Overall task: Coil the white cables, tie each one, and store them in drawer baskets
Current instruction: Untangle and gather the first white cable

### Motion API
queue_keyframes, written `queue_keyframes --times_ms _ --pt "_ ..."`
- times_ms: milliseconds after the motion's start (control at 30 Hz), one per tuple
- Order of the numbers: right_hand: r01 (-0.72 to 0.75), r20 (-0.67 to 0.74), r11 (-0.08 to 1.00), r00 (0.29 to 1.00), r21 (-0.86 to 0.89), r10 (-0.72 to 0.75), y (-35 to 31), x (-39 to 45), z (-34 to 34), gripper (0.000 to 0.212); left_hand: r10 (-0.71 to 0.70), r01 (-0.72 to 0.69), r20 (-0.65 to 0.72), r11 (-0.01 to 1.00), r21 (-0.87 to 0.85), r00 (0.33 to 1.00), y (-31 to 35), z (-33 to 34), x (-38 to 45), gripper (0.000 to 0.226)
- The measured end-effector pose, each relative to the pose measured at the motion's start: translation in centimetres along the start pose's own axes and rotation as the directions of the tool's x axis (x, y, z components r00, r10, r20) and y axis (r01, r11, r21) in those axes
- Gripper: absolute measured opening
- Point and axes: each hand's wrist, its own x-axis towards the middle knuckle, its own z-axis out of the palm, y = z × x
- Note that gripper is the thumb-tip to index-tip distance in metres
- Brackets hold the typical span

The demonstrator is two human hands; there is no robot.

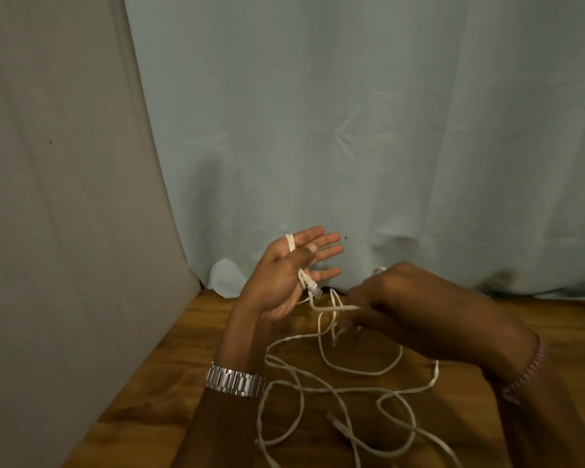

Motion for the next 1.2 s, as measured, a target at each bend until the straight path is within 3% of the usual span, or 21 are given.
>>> queue_keyframes --times_ms 67,167,233,400,500,633,767,833,967,1100,1200 --pt "0.051 -0.198 0.999 0.979 -0.016 -0.053 0.3 -0.2 -0.4 0.033 -0.037 0.036 0.018 0.997 0.062 0.999 -0.2 0.4 -0.3 0.032" --pt "0.037 -0.478 0.997 0.876 -0.063 -0.063 1.1 -0.4 -0.6 0.038 -0.077 0.05 0.114 0.974 0.222 0.991 -0.3 1.0 -0.9 0.031" --pt "0.012 -0.601 1.0 0.799 -0.024 -0.024 1.6 -0.2 -0.5 0.034 -0.111 0.049 0.207 0.958 0.284 0.972 -0.1 1.9 -1.4 0.043" --pt "0.021 -0.772 0.99 0.629 0.138 0.095 3.1 0.8 0.5 0.023 -0.185 0.112 0.324 0.967 0.23 0.928 0.1 2.8 -1.2 0.077" --pt "-0.003 -0.793 0.987 0.595 0.159 0.13 4.2 1.6 1.5 0.031 -0.175 0.123 0.329 0.977 0.172 0.928 0.1 2.9 -1.2 0.063" --pt "-0.087 -0.768 0.994 0.632 0.064 0.105 5.2 2.8 3.0 0.034 -0.164 0.131 0.315 0.984 0.125 0.935 0.3 3.2 -1.6 0.044" --pt "0.111 -0.715 0.964 0.691 0.242 0.101 5.3 4.1 4.6 0.031 -0.161 0.157 0.257 0.987 0.037 0.953 0.4 3.8 -1.6 0.05" --pt "0.125 -0.66 0.95 0.745 0.287 0.101 5.1 4.6 5.3 0.038 -0.131 0.135 0.225 0.991 -0.006 0.966 0.5 3.9 -1.5 0.048" --pt "0.022 -0.439 0.963 0.893 0.27 0.103 5.0 5.2 6.1 0.058 -0.045 0.06 0.17 0.995 -0.08 0.984 0.3 3.4 -1.1 0.047" --pt "-0.112 -0.163 0.965 0.975 0.237 0.153 3.9 5.1 6.6 0.019 -0.012 0.029 0.145 0.993 -0.118 0.989 0.6 2.8 -0.8 0.048" --pt "-0.151 0.016 0.983 0.989 0.106 0.15 2.6 5.1 6.2 0.024 -0.008 0.011 0.038 0.998 -0.066 0.999 1.0 1.9 -0.7 0.045"
